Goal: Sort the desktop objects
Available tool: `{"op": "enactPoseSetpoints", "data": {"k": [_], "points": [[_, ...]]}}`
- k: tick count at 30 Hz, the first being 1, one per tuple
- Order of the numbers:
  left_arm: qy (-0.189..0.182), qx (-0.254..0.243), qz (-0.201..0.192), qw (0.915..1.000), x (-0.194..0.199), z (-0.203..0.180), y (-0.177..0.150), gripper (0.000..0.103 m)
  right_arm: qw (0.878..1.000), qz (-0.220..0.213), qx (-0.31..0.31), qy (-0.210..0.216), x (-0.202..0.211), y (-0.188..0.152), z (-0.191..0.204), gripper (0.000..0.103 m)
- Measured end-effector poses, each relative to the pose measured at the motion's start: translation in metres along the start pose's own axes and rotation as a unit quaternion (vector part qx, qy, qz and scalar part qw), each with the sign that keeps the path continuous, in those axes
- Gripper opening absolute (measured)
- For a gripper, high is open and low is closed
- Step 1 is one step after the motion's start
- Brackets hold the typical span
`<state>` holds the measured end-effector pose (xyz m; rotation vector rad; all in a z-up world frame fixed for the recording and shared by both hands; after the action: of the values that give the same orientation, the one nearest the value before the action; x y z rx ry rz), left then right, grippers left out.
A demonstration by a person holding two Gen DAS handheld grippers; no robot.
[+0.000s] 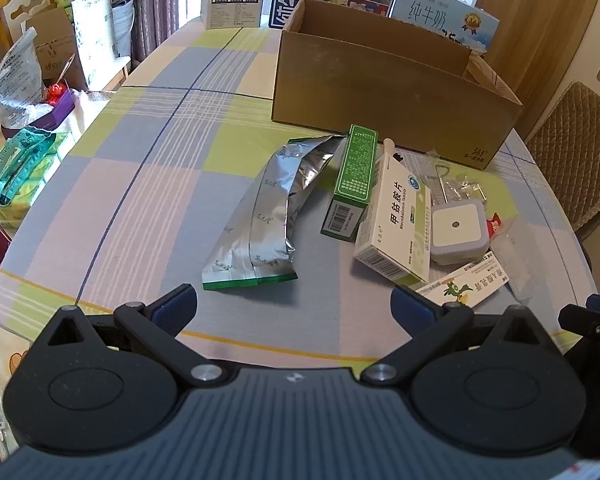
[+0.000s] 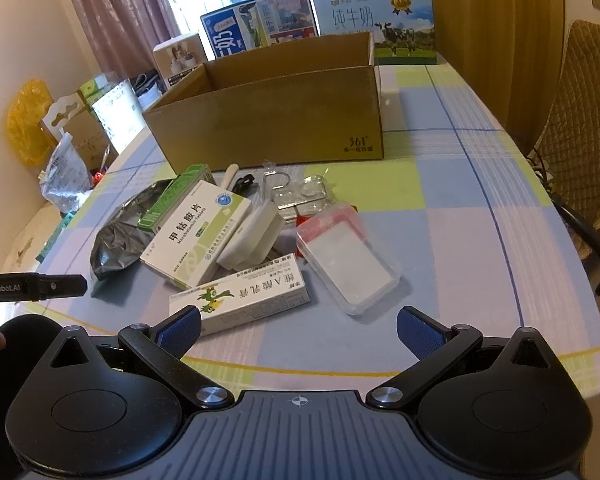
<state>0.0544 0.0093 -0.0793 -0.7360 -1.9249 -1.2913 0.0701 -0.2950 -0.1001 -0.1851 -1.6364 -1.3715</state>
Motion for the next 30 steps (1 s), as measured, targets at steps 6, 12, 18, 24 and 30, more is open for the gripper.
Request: {"op": "enactPoseSetpoints", "data": {"k": [6,12,18,24,30], "points": [[-0.002,0.001,-0.001,1.0,0.0,0.0,0.0,0.101,1.0,0.002,0.004,-0.003,0.0,0.0,0.001,0.101],[0.0,-0.003,-0.005,1.0,0.001,-0.001,-0.001,0.101,1.0,0.0,-0.003,0.004,0.002,0.001,0.001,0.101],[0.002,-0.016,-0.005,0.9999,0.002,-0.003,-0.001,0.101,1.0,-0.017,0.017,-0.002,0.012,0.012,0.002,0.101],[-0.007,-0.032,-0.001,0.9995,0.003,-0.013,0.0,0.101,0.995,-0.019,0.1,-0.024,0.019,0.027,0.004,0.101],[-0.028,-0.125,0.0,0.9917,0.003,-0.04,-0.007,0.101,0.989,0.006,0.144,-0.003,0.015,0.03,-0.003,0.101]]}}
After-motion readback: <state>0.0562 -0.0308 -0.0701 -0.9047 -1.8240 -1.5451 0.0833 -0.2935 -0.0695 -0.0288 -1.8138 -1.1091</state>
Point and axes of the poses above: each gripper's, at about its wrist camera, not at the fingertips, and x roughly against the way its jaws point, z to its left, y to its top, the point moved 8 cm from there along -x, roughly the way its jaws point, and after that the axes turned 13 degrees about x, right-handed, at the moved point
